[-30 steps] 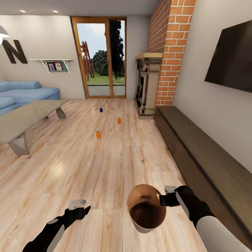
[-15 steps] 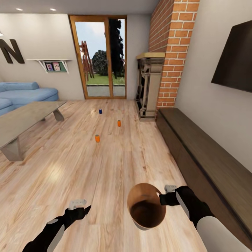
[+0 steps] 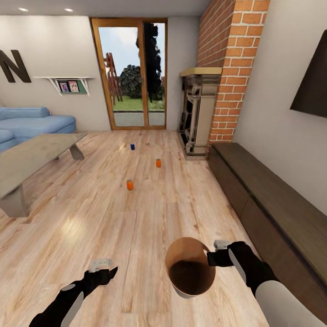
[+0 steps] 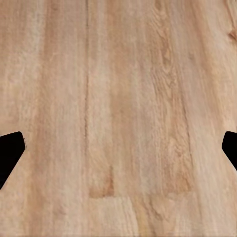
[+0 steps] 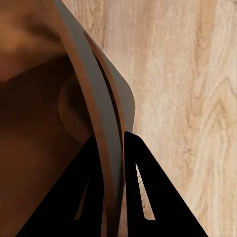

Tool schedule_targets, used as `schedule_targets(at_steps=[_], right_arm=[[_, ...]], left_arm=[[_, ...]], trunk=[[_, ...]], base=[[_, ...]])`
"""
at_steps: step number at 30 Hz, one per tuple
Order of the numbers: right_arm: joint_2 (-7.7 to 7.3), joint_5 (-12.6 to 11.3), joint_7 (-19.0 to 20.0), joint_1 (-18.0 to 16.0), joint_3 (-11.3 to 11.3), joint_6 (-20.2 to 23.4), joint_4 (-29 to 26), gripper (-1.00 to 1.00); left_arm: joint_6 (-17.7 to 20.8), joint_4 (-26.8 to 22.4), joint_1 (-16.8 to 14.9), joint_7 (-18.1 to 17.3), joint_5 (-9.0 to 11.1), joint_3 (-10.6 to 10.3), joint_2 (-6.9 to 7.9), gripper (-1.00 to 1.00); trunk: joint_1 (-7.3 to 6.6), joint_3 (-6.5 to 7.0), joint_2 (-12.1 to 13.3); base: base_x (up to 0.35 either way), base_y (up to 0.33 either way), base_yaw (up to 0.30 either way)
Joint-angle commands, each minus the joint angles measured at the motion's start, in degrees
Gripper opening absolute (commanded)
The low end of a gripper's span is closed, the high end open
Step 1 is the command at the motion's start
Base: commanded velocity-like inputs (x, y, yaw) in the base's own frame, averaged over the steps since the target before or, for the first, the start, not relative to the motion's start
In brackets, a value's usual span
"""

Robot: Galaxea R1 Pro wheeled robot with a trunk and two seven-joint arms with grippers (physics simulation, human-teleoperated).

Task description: Put the three can of soda from the living room inside the tash can in the kitchen.

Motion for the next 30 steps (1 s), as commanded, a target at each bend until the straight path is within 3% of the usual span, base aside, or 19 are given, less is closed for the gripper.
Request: schedule_targets(at_steps=[1, 18, 30], right_arm=[[0.01, -1.27, 0.39, -0.02, -0.09, 0.2, -0.02, -1.0], [0.01, -1.29, 0.35, 0.05, -0.17, 0.15, -0.05, -1.0], [0.01, -1.29, 0.34, 0.06, -0.17, 0.15, 0.01, -1.0]], left_arm=[[0.0, 0.0, 0.0, -0.03, 0.0, 0.0, 0.0, 1.0], [0.0, -0.03, 0.0, -0.23, 0.01, 0.0, 0.0, 1.0], [-0.07, -0.03, 0.0, -0.24, -0.08, -0.06, 0.0, 1.0]], trunk=[[0.0, 0.01, 0.0], [0.0, 0.01, 0.0], [0.0, 0.01, 0.0]], base=[[0.272, 0.225, 0.0], [0.27, 0.227, -0.003], [0.27, 0.228, -0.087]])
